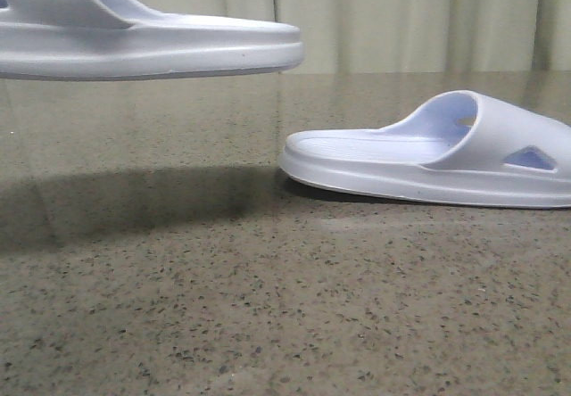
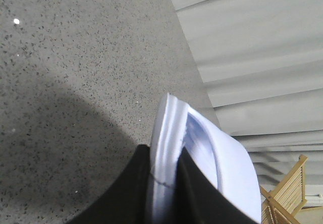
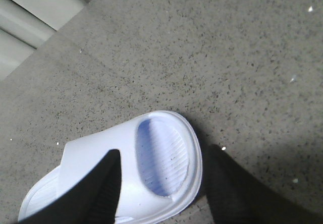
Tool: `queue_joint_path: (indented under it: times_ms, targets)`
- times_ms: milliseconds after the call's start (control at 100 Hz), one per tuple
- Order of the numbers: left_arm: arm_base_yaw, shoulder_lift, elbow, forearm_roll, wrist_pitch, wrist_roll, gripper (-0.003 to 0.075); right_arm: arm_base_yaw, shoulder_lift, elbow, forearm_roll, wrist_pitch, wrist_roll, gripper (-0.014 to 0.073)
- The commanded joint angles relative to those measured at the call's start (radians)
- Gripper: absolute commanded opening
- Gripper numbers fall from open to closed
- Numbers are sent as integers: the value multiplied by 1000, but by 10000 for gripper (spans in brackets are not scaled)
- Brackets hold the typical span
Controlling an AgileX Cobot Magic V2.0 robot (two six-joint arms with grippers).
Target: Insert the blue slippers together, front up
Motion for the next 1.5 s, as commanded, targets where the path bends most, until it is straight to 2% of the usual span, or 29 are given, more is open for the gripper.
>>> queue_joint_path:
  times_ms: [0,540,990,1310,1490]
  targets:
    - [-6,-1,-39,-37,-29,1,16,-4,44,-30,55,-94,2,318]
    - [-6,-1,-39,-33,-28,1,16,1,254,-32,131,-143,2,318]
    - [-6,-1,-39,-33,-28,1,16,5,330,-32,134,-155,2,318]
    - [-6,-1,-39,-33,-28,1,16,107,388,-32,146,-189,2,318]
    - [-6,-1,-39,-33,-23,1,16,129,417,-33,169,-210,2,318]
